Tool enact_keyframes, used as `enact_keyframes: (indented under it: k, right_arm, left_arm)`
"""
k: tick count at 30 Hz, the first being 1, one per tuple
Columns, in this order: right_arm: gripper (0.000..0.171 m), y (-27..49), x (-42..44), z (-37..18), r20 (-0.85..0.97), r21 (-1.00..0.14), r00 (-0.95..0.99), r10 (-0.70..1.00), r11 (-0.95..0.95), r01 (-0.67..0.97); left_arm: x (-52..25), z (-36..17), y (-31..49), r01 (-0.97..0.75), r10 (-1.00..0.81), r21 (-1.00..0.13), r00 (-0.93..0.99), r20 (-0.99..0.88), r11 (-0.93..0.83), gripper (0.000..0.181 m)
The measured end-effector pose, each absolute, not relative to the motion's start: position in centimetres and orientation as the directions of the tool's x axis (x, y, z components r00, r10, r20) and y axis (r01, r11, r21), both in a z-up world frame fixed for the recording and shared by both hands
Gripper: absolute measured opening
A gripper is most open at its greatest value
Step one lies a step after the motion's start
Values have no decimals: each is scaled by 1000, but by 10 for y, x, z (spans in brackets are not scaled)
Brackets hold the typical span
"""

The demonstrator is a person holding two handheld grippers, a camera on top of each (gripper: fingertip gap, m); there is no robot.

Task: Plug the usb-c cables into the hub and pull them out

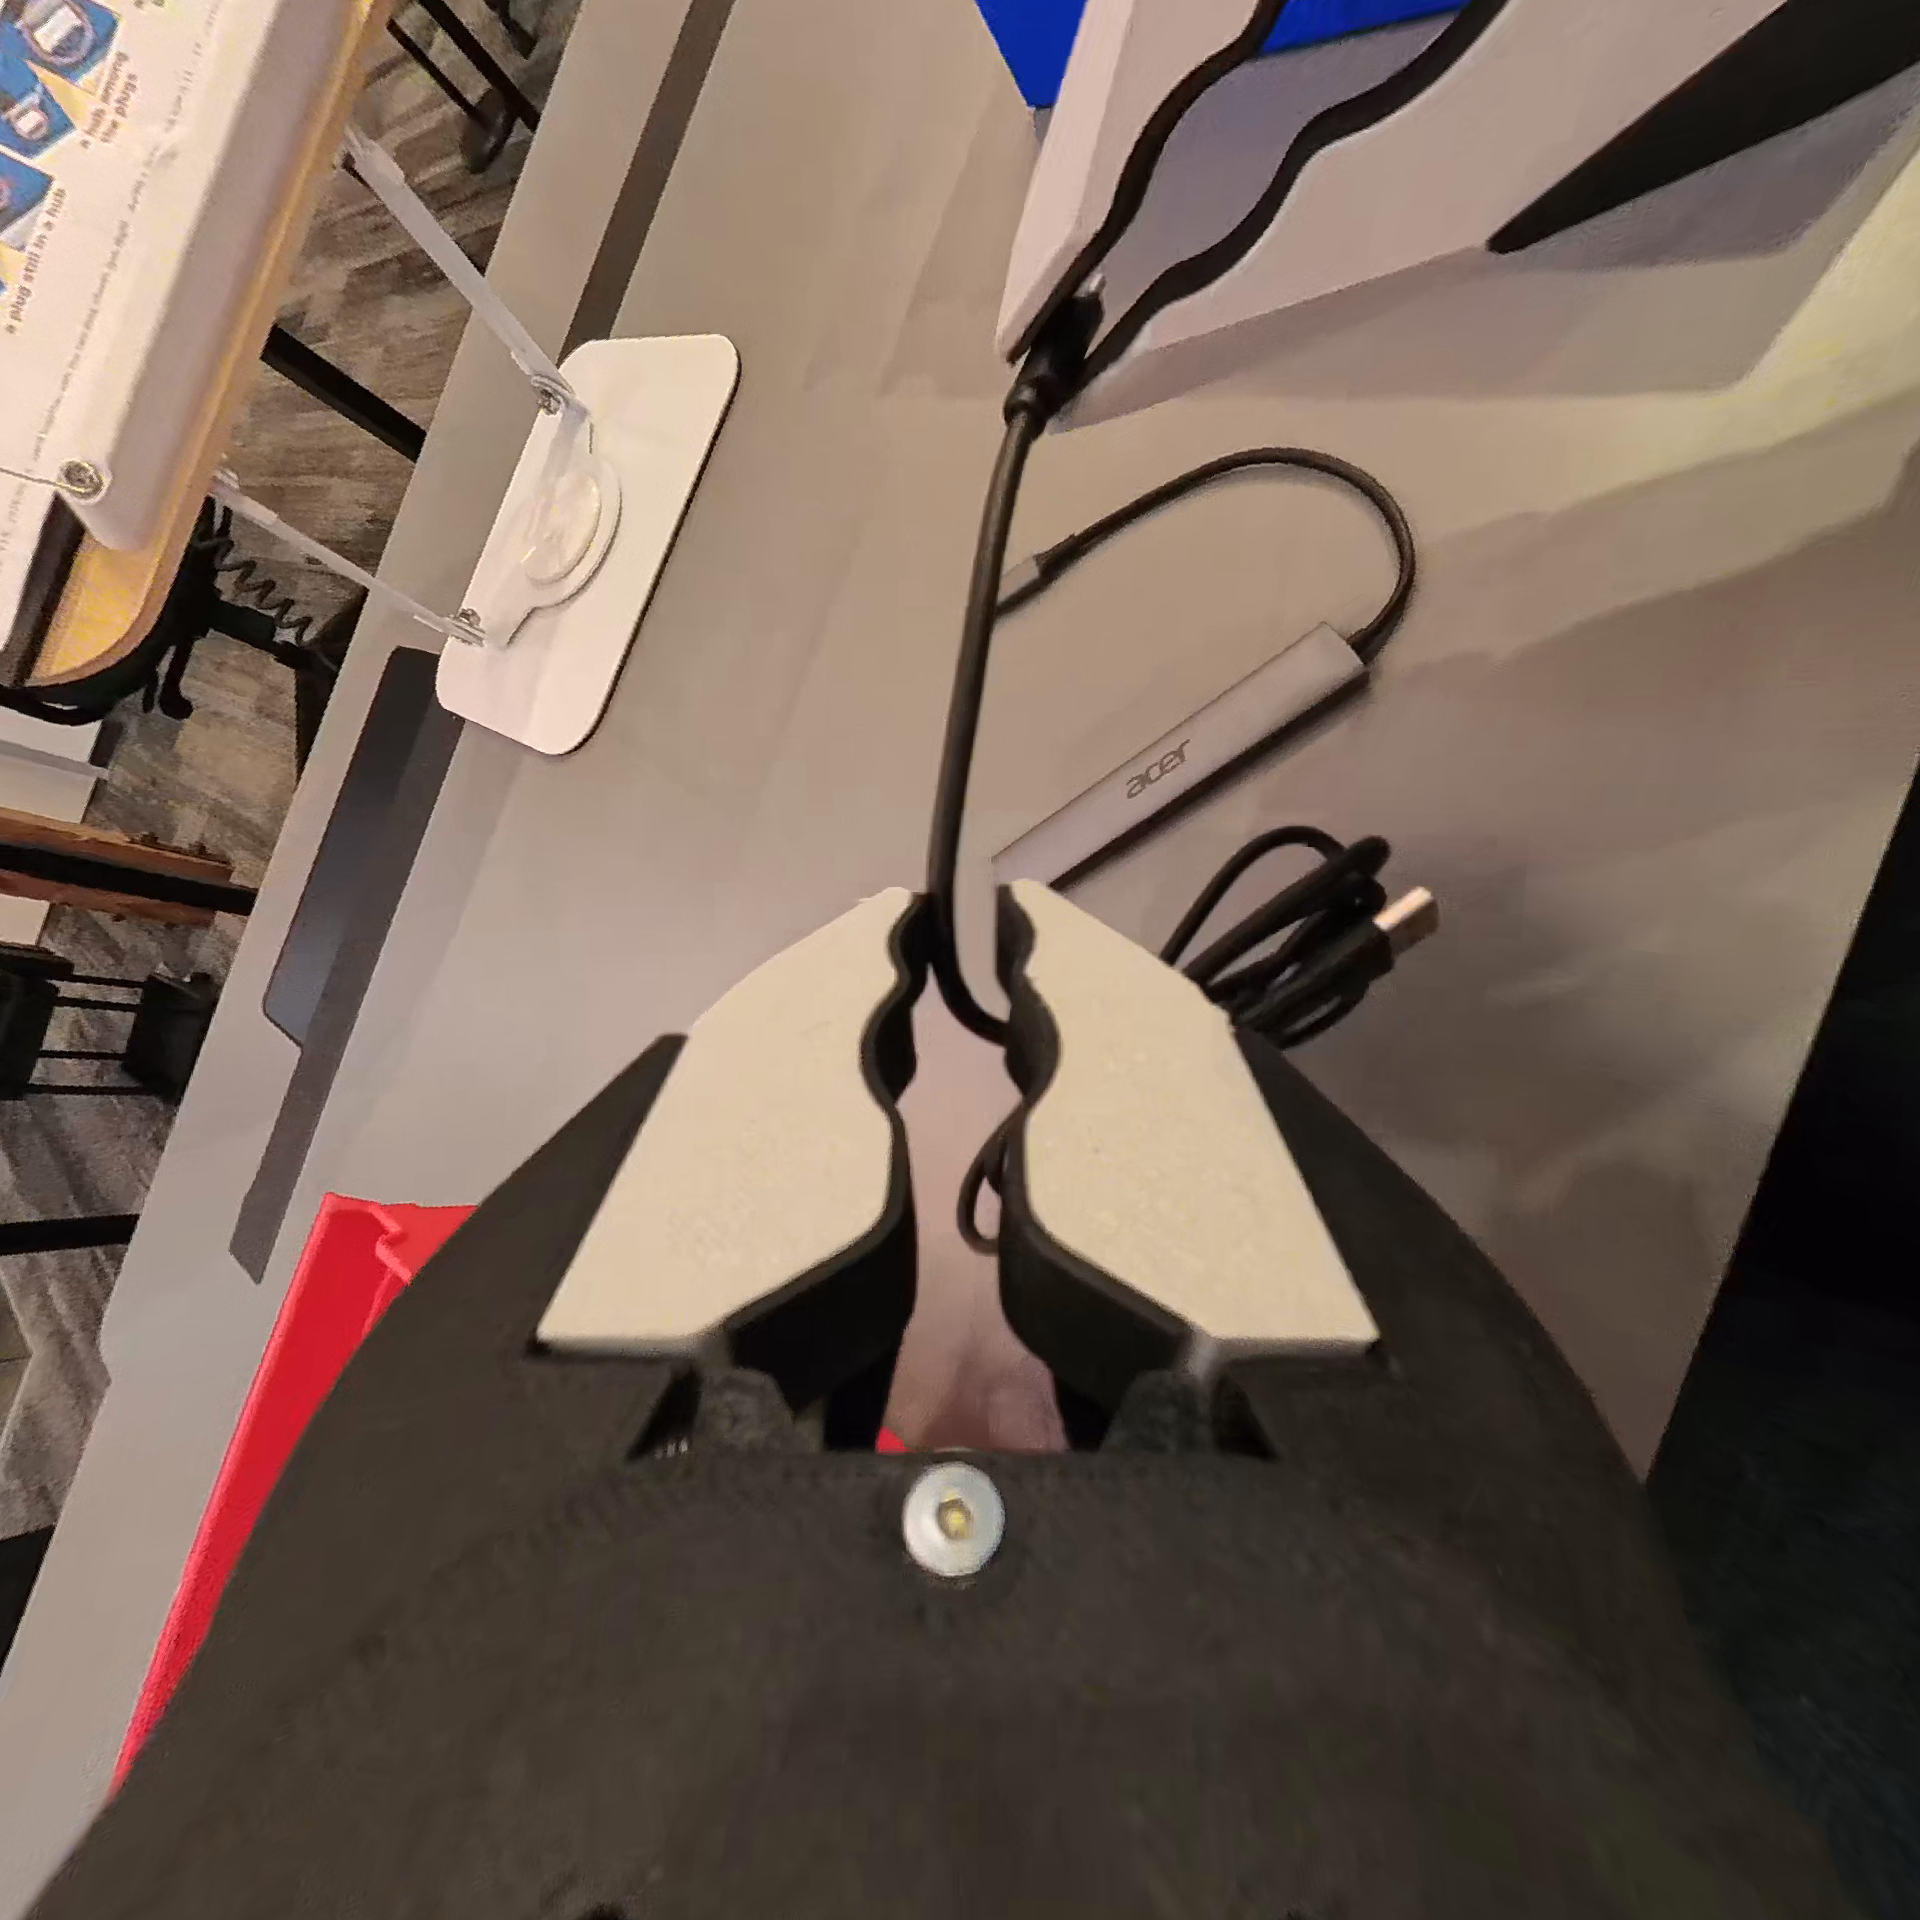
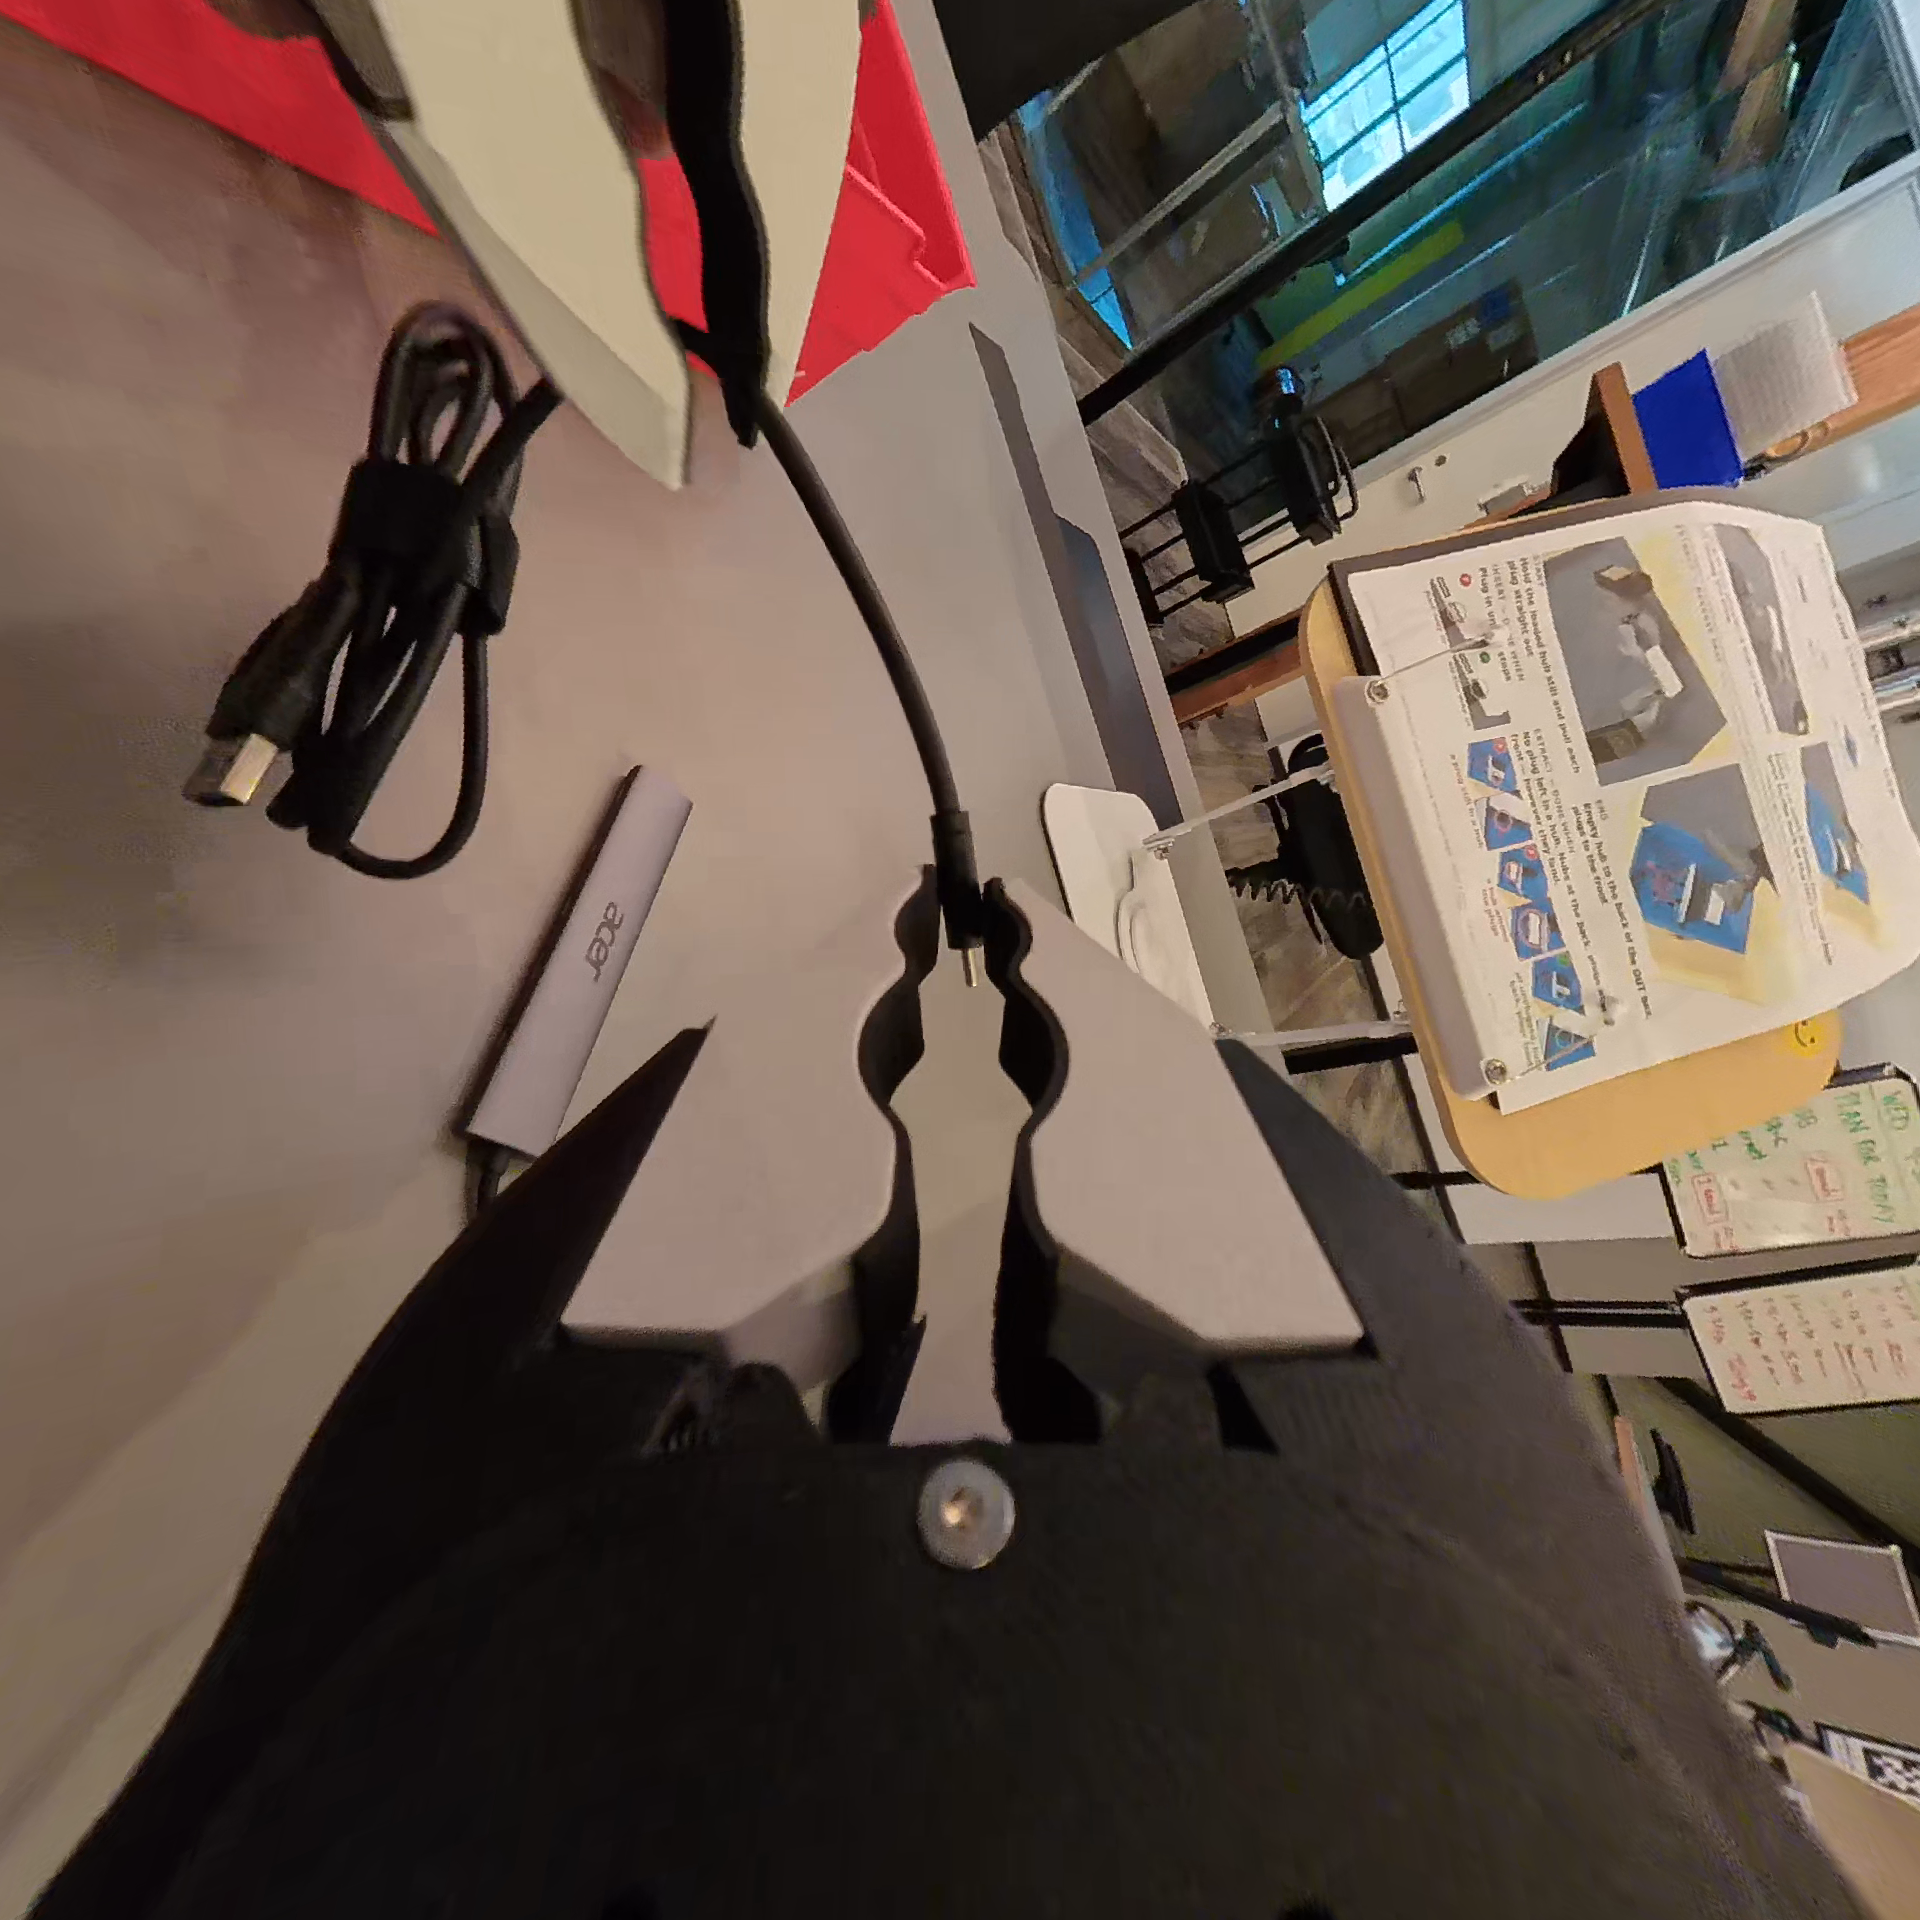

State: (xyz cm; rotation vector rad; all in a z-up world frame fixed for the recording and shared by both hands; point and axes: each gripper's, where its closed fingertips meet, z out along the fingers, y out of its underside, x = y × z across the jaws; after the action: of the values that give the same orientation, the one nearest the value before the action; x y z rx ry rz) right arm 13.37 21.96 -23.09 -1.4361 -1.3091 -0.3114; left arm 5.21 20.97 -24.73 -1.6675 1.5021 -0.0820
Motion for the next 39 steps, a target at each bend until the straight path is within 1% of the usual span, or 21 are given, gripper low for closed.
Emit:
enact_keyframes:
  k: [2, 4, 6, 8, 11, 13, 15, 17, 20, 22, 25, 27, 29, 31, 35, 37, 39]
  right_arm:
    - [5, 223, 135, -231, 768, -538, 368, 525, 217, 814]
    - [5, 227, 138, -232, 759, -551, 387, 523, 201, 810]
    - [5, 230, 139, -232, 759, -557, 398, 516, 198, 806]
    - [5, 232, 140, -231, 750, -570, 415, 515, 185, 801]
    - [5, 235, 140, -230, 736, -592, 444, 511, 169, 788]
    - [5, 236, 138, -229, 727, -606, 458, 511, 165, 778]
    - [5, 236, 135, -227, 725, -611, 462, 511, 168, 773]
    - [5, 235, 132, -224, 728, -613, 464, 504, 177, 770]
    - [5, 232, 129, -220, 726, -622, 469, 503, 189, 760]
    - [5, 230, 127, -218, 719, -633, 475, 508, 196, 749]
    - [5, 226, 122, -217, 691, -665, 490, 531, 202, 719]
    - [4, 222, 118, -215, 655, -701, 509, 558, 196, 686]
    - [5, 220, 117, -212, 614, -738, 531, 583, 185, 649]
    - [5, 219, 118, -209, 575, -769, 552, 604, 167, 617]
    - [5, 214, 117, -207, 544, -793, 547, 637, 176, 584]
    - [5, 211, 114, -208, 543, -793, 532, 649, 188, 580]
    - [4, 207, 112, -210, 549, -788, 513, 660, 205, 580]
  left_arm:
    - [50, -247, 209, -776, -846, -625, 273, -457, 87, 23]
    - [48, -241, 210, -762, -848, -644, 296, -440, 68, 31]
    - [46, -236, 206, -746, -868, -664, 297, -398, 49, 29]
    - [50, -230, 193, -713, -908, -701, 275, -315, 28, 24]
    - [67, -218, 168, -606, -961, -795, 232, -154, -19, 25]
    - [83, -213, 155, -516, -973, -851, 229, -32, -94, 26]
    - [101, -216, 152, -420, -961, -889, 266, 73, -184, 36]
    - [113, -220, 160, -319, -931, -911, 333, 151, -262, 38]
    - [122, -224, 169, -183, -878, -908, 381, 289, -378, 40]
    - [126, -216, 175, -48, -841, -901, 381, 383, -432, 40]
    - [127, -204, 186, 111, -814, -895, 378, 441, -433, 43]
    - [126, -199, 195, 206, -786, -871, 376, 491, -446, 48]
    - [128, -200, 202, 270, -750, -840, 379, 541, -470, 53]
    - [133, -202, 204, 308, -732, -818, 368, 573, -486, 62]
    - [129, -194, 216, 430, -672, -743, 336, 660, -514, 74]
    - [123, -189, 224, 488, -650, -699, 302, 697, -522, 73]
    - [114, -188, 233, 529, -640, -679, 295, 710, -509, 68]
